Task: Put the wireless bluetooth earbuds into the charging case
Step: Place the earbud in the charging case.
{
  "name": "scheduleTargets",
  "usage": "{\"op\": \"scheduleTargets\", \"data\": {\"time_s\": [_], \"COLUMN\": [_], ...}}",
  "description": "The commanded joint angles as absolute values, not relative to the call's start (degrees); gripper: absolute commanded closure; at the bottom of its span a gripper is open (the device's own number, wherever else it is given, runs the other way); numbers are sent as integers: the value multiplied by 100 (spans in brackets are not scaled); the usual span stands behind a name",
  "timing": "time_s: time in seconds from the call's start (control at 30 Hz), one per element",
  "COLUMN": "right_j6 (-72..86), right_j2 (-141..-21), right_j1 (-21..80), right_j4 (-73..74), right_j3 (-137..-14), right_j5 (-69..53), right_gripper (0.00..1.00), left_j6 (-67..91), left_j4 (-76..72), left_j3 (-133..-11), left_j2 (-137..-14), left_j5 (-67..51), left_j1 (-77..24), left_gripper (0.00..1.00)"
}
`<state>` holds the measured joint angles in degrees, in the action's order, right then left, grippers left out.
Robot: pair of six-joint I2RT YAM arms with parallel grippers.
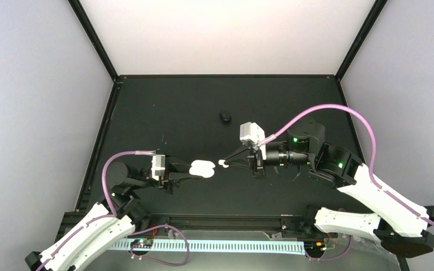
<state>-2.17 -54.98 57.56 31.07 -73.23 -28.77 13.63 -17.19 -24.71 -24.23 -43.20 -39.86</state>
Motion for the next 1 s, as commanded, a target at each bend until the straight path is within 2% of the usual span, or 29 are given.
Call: {"op": "scheduleTargets", "data": {"time_s": [0.0, 0.33, 0.97], "right_j6": [-675, -1248, -1398], "right_j2": [-5580, -6297, -7023], "right_j1": [6015, 6548, 7243], "right_j4": [3482, 5047, 5324], "right_j3": [-7735, -8867, -9444], "right_j5": [-2415, -1985, -1998], "right_gripper": [99, 99, 99], "left_j6": [1255, 1334, 1400], "left_j4": [-1678, -1832, -2055], "left_j3": [-2481, -2480, -2470], "left_j2": [-2250, -2398, -2661], "left_j5": [-4214, -4361, -4721], "left_j1": [-4020, -4019, -4032], "left_gripper": [99, 98, 99]}}
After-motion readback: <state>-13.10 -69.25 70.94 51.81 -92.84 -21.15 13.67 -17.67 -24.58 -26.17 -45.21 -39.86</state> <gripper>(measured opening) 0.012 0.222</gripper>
